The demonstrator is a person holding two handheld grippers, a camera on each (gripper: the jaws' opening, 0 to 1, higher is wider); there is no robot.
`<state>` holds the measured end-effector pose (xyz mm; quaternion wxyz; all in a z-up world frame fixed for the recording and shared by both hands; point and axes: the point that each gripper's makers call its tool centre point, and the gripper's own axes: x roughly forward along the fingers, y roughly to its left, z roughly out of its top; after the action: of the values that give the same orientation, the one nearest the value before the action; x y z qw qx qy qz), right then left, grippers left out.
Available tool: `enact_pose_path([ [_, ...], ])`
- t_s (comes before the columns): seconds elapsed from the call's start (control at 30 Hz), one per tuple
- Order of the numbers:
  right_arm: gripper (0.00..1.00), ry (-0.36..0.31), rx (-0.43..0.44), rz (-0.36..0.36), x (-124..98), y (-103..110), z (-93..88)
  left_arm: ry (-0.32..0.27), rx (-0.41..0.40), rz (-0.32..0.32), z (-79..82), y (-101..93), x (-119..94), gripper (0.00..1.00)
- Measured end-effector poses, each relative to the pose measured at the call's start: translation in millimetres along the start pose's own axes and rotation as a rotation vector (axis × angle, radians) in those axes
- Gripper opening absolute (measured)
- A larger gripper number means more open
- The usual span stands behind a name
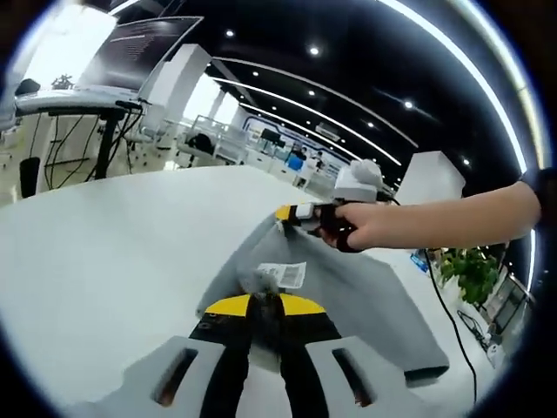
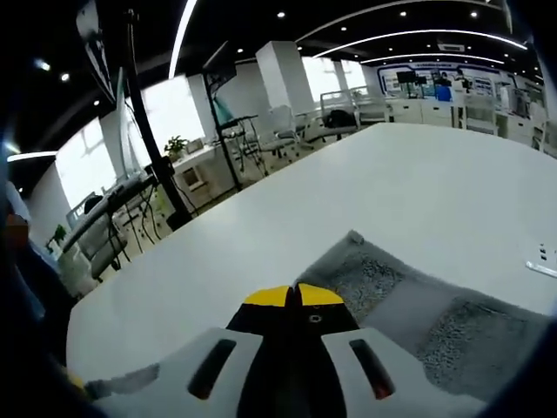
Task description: Fold the towel on the table until its edges align and the towel forms a compact rectangular stack.
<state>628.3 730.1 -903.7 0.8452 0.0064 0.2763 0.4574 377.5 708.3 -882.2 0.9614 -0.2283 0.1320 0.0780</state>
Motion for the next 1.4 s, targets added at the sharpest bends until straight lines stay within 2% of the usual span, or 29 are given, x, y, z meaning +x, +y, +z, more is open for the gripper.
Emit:
enact_pose_path([
  [0.07,0.01,-0.008,0.004,0.010,1,2,1.2,0.003,-0.007,0.003,0.7,3.2,2,0.20],
  [0.17,0.03,-0.007,-0.011,0.028,4,4,0.9,0.023,-0.019,0.009,-2.1,6.2,5,0.18],
  [0.2,0.04,-0.007,-0.017,0.029,5,4,1.3,0.030,-0.026,0.018,-3.0,7.5,5,0.13],
  [0.3,0.05,-0.013,-0.022,0.043,7,6,2.6,0.014,-0.046,0.066,0.6,17.9,4,0.06],
  [0.43,0.06,-0.010,-0.104,0.051,9,9,1.8,0.018,-0.014,0.107,-1.6,23.8,2,0.05],
  [0.5,0.04,0.031,-0.149,0.046,11,8,-5.7,0.024,0.011,0.159,-4.0,30.4,-2,0.05],
  [0.6,0.03,0.007,-0.176,0.046,14,8,-4.0,-0.005,0.007,0.202,-3.0,37.0,-5,0.04],
  [0.8,0.04,-0.009,-0.235,0.070,16,10,-3.7,0.020,0.025,0.203,-10.5,41.6,1,0.05],
  [0.93,0.04,-0.009,-0.284,0.080,17,9,-4.7,0.026,0.054,0.210,-8.9,44.6,3,0.05],
  [1.13,0.06,0.008,-0.301,0.089,16,10,-4.7,0.035,0.108,0.222,-7.8,45.2,4,0.06],
  [1.23,0.14,0.013,-0.296,0.117,14,15,-7.6,0.042,0.147,0.224,-5.7,45.6,3,0.09],
  [1.3,0.18,0.025,-0.325,0.124,10,18,-9.9,0.041,0.155,0.222,-4.2,45.2,3,0.11],
  [1.4,0.20,0.036,-0.334,0.123,6,17,-9.9,0.030,0.175,0.229,0.2,46.3,5,0.22],
])
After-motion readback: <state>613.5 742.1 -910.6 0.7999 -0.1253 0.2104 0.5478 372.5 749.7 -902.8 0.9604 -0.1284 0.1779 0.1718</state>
